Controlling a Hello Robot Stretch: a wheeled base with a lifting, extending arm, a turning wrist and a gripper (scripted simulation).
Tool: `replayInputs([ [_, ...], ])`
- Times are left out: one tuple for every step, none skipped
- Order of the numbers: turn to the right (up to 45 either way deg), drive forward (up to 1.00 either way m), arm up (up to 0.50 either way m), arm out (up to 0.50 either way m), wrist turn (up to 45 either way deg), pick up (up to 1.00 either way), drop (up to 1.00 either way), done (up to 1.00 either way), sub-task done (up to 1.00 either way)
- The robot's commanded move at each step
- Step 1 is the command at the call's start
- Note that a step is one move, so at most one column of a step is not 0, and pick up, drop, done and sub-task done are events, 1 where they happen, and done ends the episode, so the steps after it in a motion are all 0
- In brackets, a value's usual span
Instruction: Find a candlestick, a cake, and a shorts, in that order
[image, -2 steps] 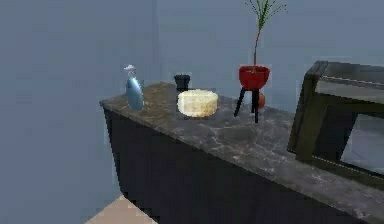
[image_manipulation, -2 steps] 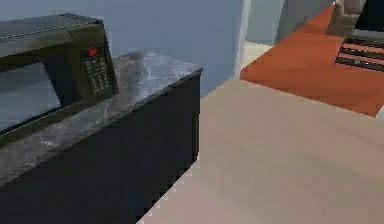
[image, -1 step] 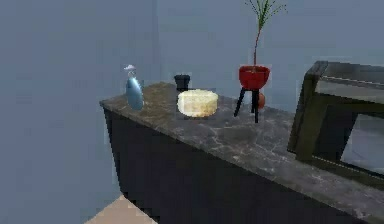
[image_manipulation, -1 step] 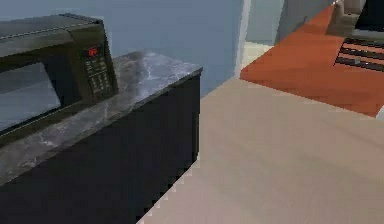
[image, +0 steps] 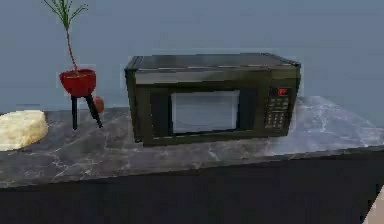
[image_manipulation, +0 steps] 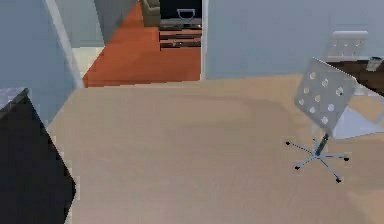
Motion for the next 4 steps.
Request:
replayInputs([
  [45.0, 0.0, 0.0, 0.0, 0.0, 0.0, 0.0, 0.0, 0.0],
  [30.0, 0.0, 0.0, 0.0, 0.0, 0.0, 0.0, 0.0, 0.0],
  [0.0, 1.0, 0.0, 0.0, 0.0, 0.0, 0.0, 0.0, 0.0],
  [6.0, 0.0, 0.0, 0.0, 0.0, 0.0, 0.0, 0.0, 0.0],
])
